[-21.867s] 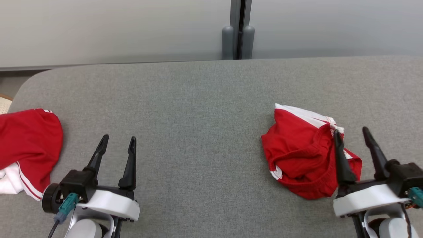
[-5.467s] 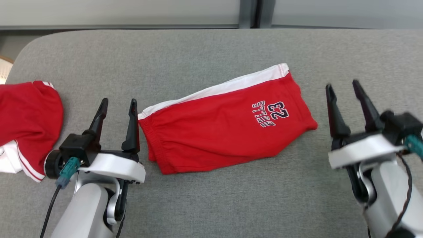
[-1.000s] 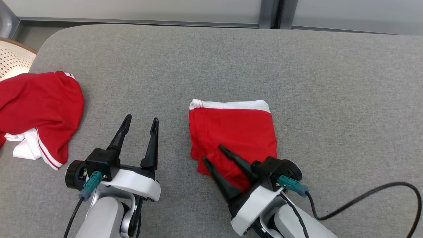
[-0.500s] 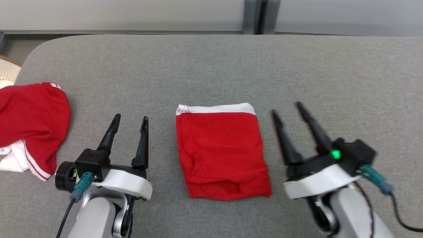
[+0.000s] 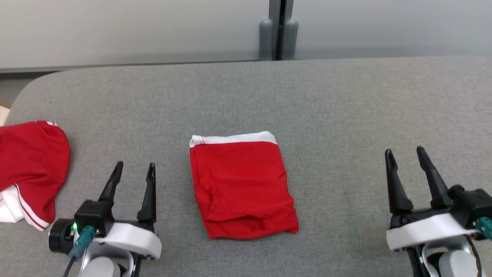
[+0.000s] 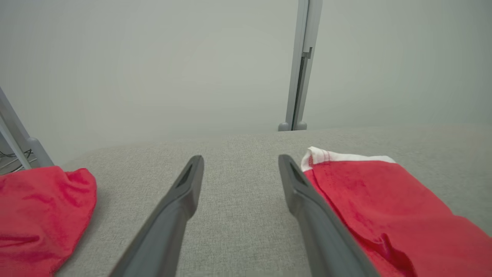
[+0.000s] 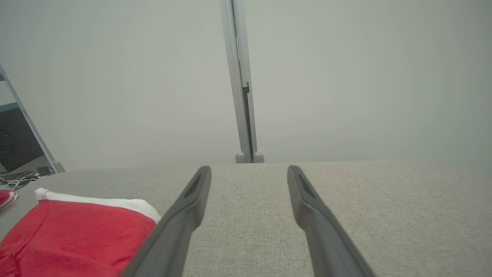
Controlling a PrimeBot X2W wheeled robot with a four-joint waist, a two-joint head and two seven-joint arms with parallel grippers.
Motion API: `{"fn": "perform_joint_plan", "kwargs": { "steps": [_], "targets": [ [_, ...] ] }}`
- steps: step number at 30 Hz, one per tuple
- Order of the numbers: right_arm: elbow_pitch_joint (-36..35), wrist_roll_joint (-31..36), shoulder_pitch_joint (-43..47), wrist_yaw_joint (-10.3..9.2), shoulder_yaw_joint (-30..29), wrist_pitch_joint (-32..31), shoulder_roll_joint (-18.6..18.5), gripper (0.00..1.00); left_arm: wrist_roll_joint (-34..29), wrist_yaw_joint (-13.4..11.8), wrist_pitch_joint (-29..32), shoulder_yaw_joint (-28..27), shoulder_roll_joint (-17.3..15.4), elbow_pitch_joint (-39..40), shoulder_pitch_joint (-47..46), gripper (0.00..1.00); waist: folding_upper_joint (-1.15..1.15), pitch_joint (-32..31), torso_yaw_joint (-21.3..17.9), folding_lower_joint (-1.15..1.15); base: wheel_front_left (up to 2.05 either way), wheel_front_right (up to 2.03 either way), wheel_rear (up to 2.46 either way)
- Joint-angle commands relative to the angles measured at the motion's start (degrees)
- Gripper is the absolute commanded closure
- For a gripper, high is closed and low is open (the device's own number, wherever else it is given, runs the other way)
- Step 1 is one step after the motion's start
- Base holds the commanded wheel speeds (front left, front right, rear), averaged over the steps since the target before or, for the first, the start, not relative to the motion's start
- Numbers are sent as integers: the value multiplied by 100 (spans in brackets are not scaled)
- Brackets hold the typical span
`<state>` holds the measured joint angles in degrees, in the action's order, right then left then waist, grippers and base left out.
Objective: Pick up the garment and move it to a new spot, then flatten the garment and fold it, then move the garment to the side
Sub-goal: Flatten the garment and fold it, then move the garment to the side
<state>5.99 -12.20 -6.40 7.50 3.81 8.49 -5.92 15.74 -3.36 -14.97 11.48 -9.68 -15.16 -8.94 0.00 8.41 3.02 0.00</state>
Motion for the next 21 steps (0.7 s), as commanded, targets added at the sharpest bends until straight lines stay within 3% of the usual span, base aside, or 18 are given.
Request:
{"fn": "perform_joint_plan", "kwargs": {
  "steps": [1,11,21],
  "targets": [
    [-27,-1,122,-2,-34,-44,10,0,23,-40,-2,-4,-41,-10,135,0,0,-183,-50,0,0,0,0],
    [-124,22,757,-2,-63,-367,26,0,82,-89,123,44,-163,34,712,0,0,-858,-82,0,0,0,0],
    [-362,23,1165,-2,-193,-599,9,0,146,-127,177,71,-199,88,926,0,0,-1096,-5,0,0,0,0]
  ]
}}
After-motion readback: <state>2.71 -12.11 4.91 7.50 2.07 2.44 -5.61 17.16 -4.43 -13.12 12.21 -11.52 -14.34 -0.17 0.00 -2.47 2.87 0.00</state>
